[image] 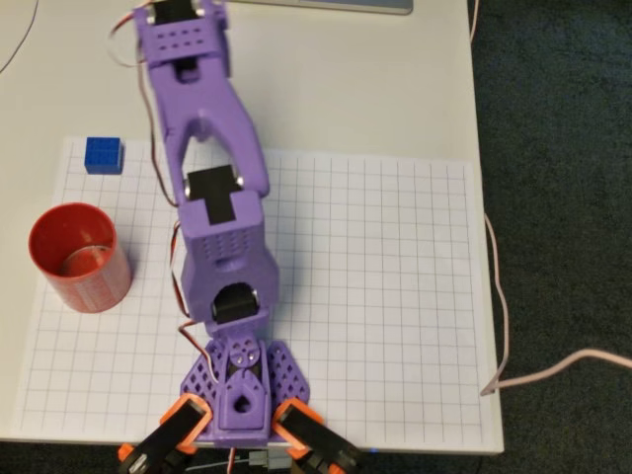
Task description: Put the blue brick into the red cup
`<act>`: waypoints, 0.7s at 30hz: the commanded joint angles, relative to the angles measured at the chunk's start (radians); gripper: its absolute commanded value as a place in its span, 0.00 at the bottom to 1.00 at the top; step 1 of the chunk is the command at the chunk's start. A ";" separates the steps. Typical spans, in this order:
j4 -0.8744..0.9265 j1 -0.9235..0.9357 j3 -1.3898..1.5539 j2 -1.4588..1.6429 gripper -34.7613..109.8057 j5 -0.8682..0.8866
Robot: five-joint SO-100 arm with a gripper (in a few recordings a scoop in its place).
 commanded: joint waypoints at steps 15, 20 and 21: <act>-0.250 -0.410 -0.051 -0.106 0.24 -0.051; -0.285 -0.370 -0.106 -0.126 0.24 0.011; -0.295 -0.354 -0.120 -0.129 0.24 0.034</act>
